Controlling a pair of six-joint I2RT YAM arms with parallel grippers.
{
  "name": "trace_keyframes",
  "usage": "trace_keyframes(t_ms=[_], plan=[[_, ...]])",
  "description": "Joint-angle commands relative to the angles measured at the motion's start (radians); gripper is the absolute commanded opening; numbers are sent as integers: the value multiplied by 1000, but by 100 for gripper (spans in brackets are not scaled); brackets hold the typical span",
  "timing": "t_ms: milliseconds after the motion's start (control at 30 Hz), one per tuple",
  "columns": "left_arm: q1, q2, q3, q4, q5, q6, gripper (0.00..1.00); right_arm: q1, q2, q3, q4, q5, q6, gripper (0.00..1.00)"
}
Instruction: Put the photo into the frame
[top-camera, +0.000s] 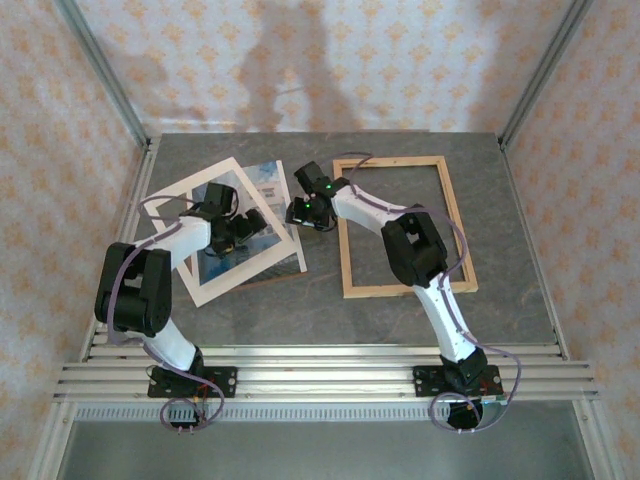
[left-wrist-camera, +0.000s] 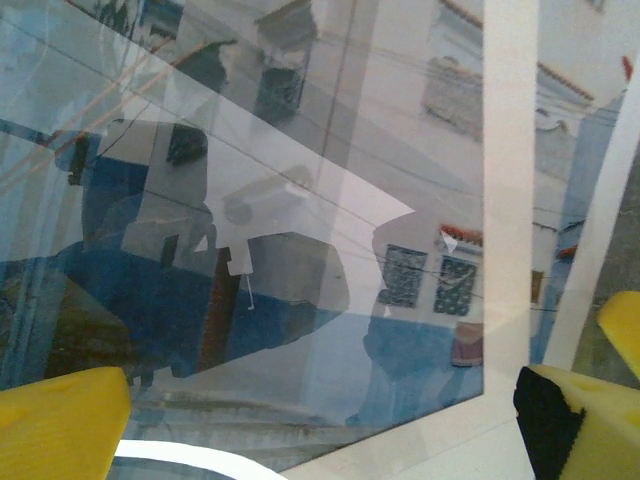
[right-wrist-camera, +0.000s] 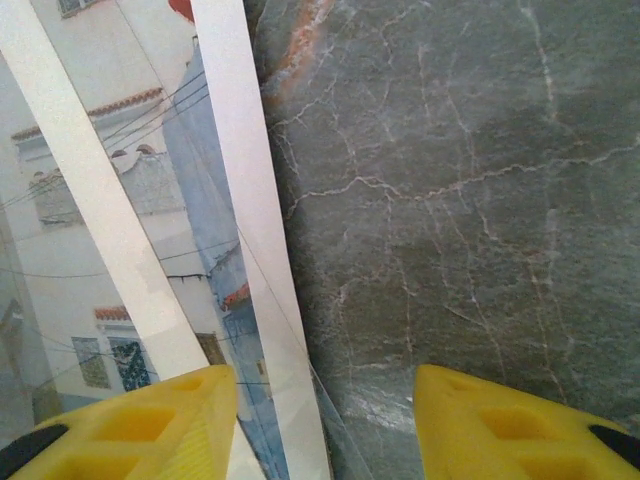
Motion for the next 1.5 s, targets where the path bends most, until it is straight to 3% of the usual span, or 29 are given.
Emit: trace_keyframes(t_ms=[0,667,1067,1300,1467], plan=[[-1,23,-25,22,3,-1,100,10,-3,-26,40,-44,22,49],[-3,65,-44,22,3,8,100,20,-63,-47,67,-116,-13,47],[-3,69,-42,15,3,11,100,19,-105,-52,41,-96,-40,46],[-3,71,-40,10,8,10,100,19,-93,-68,25,-61,-16,38],[-1,58,-42,2,2,12,100,20,-86,-59,1,-37,-4,26]])
